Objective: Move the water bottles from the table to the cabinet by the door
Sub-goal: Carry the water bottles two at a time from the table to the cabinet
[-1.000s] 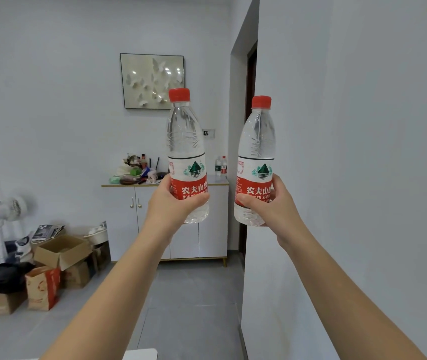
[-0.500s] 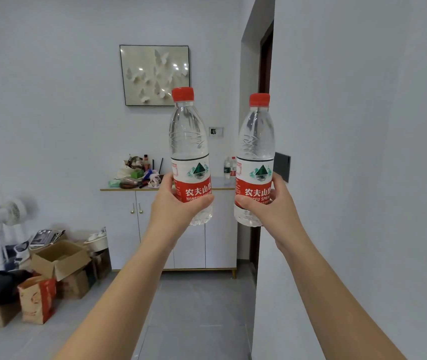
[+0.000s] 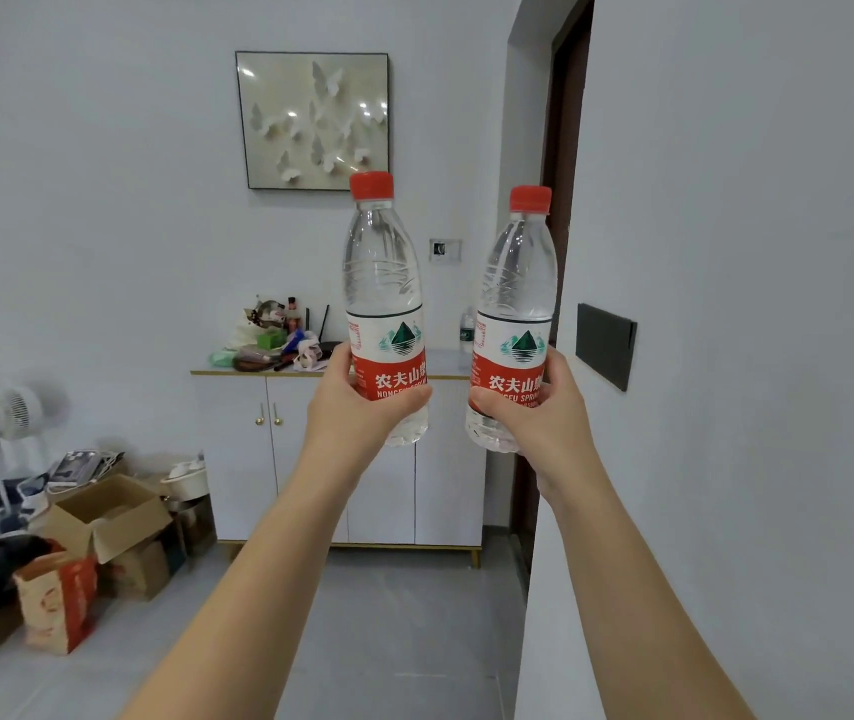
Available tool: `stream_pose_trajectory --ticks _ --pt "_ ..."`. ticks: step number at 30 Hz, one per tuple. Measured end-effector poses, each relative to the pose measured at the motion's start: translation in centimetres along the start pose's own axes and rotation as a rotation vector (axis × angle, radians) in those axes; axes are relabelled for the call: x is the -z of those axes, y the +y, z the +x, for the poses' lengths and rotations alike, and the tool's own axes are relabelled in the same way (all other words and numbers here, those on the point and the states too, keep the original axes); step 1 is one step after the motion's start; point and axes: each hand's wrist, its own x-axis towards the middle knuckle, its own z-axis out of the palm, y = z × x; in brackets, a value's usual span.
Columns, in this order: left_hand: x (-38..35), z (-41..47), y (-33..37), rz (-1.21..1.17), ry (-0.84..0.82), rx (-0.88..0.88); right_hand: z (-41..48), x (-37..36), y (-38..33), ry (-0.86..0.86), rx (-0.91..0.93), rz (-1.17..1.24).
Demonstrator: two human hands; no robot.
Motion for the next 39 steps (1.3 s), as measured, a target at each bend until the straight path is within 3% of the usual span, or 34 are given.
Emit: stream_pose_trajectory --ticks 20,39 --pt "-5.2 28.0 -12.6 -0.145 -0.184 0.028 23.7 -8.9 13.0 0.099 -0.023 -0.042" --pt "-11.8 47.4 -26.3 -0.143 -0.072 0.071 43.5 -12.3 27.9 0.086 -0.076 0.003"
